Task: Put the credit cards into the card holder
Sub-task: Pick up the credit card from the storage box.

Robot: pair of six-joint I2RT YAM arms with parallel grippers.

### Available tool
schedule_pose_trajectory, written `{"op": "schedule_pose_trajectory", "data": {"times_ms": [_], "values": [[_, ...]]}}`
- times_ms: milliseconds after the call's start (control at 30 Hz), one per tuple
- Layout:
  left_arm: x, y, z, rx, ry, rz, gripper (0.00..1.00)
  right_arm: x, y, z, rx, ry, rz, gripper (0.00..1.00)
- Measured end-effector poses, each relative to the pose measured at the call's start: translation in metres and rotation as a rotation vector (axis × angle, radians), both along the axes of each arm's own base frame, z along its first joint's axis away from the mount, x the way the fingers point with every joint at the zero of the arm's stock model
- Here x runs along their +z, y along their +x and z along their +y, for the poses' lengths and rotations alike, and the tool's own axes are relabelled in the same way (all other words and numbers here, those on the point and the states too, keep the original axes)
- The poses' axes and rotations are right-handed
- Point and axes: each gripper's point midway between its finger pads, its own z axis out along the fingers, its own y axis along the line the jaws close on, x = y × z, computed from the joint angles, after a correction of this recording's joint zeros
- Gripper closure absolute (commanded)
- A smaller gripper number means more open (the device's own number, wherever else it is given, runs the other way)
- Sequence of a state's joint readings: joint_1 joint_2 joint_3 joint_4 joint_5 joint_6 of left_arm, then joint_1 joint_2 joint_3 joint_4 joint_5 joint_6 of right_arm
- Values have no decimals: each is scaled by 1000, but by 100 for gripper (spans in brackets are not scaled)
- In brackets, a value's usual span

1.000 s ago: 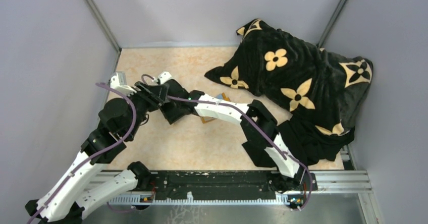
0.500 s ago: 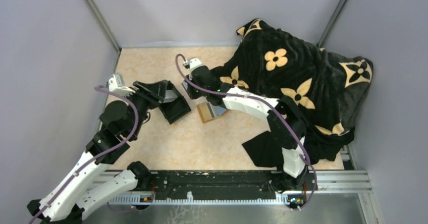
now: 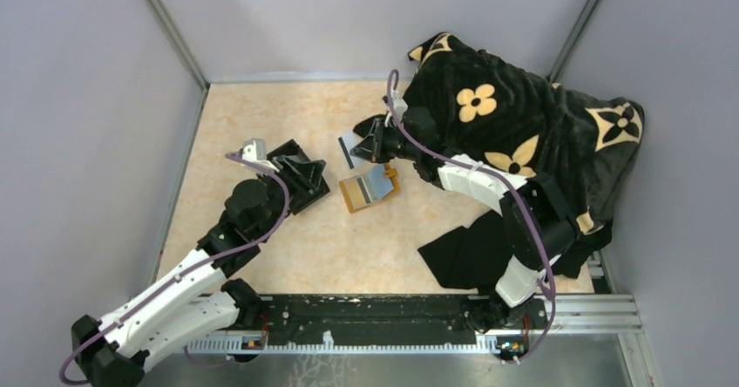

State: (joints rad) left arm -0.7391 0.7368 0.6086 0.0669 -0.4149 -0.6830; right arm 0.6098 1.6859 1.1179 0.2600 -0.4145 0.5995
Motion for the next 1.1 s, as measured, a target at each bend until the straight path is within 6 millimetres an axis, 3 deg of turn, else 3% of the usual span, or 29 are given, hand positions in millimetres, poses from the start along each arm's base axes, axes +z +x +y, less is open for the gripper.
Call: {"op": "schedule_pose_trajectory", "data": {"times_ms": [367, 633, 1100], "values": [[-23, 16, -36, -147, -11, -18, 49, 17, -25, -10, 96, 227, 105, 100], [-62, 37, -30, -197, -55, 35, 48, 24, -31, -20, 121, 305, 136, 100], [-46, 43, -43, -332, -185, -35, 50, 45, -41, -18, 188, 390, 129, 100]]}}
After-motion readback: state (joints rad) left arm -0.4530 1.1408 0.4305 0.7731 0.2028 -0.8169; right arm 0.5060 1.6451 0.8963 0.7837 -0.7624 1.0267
